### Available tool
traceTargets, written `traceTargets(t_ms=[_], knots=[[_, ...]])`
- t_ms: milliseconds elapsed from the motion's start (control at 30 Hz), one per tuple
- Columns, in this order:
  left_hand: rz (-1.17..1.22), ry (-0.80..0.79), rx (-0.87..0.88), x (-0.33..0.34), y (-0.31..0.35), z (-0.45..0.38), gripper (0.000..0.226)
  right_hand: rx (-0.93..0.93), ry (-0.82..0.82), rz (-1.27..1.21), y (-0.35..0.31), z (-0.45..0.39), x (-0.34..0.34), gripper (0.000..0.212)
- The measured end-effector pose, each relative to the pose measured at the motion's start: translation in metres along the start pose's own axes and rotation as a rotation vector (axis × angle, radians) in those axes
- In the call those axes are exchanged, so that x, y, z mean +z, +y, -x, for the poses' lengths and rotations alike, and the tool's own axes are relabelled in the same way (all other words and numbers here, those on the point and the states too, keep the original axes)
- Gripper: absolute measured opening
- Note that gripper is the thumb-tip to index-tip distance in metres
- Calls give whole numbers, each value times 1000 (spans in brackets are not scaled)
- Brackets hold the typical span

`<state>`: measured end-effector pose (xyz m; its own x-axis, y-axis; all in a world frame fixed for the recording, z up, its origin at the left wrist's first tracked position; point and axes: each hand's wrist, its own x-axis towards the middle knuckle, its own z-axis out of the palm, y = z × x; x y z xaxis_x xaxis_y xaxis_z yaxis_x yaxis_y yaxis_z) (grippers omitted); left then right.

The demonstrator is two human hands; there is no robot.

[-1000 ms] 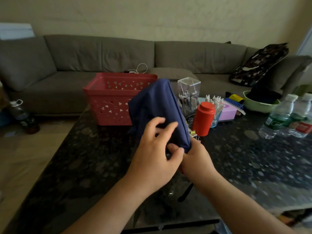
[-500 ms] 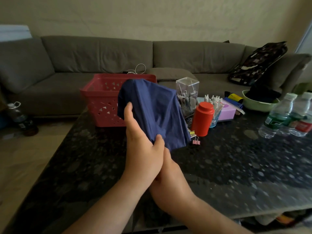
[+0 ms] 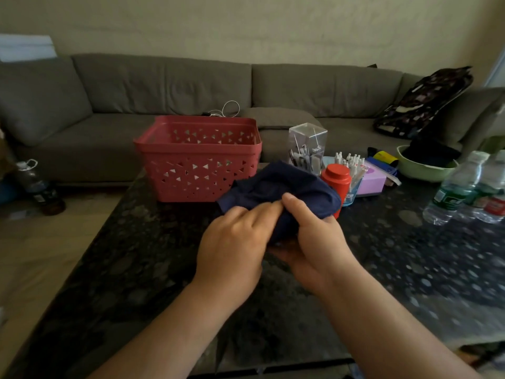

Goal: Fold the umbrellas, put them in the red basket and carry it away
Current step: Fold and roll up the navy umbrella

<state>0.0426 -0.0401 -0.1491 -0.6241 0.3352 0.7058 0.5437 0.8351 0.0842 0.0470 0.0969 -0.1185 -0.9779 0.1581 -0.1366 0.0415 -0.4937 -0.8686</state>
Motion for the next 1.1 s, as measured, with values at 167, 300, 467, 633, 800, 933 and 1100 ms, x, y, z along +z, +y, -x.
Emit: traceTargets(t_ms=[167, 300, 467, 633, 800, 933, 1100], knots=[[-62, -86, 103, 6, 8, 8, 68, 56, 144, -142, 1, -19, -13, 28], [259, 108, 44, 4, 39, 23, 39, -21, 123, -302, -9, -32, -17, 44], [1361, -127, -970, -6, 63, -6, 56, -108, -63, -444, -17, -24, -13, 45], [1735, 152, -1286, -5, 31, -40, 60, 26, -136, -430, 9, -9, 5, 72], [1500, 404, -1403, -17, 10, -49, 59, 94, -245, -328, 47, 15, 14, 78], [1406, 369, -1408, -32, 14, -50, 61, 36, -220, -193, 60, 33, 16, 60], [1409, 409, -1371, -35, 9, -48, 71, -48, -208, 8, 67, 36, 16, 59]])
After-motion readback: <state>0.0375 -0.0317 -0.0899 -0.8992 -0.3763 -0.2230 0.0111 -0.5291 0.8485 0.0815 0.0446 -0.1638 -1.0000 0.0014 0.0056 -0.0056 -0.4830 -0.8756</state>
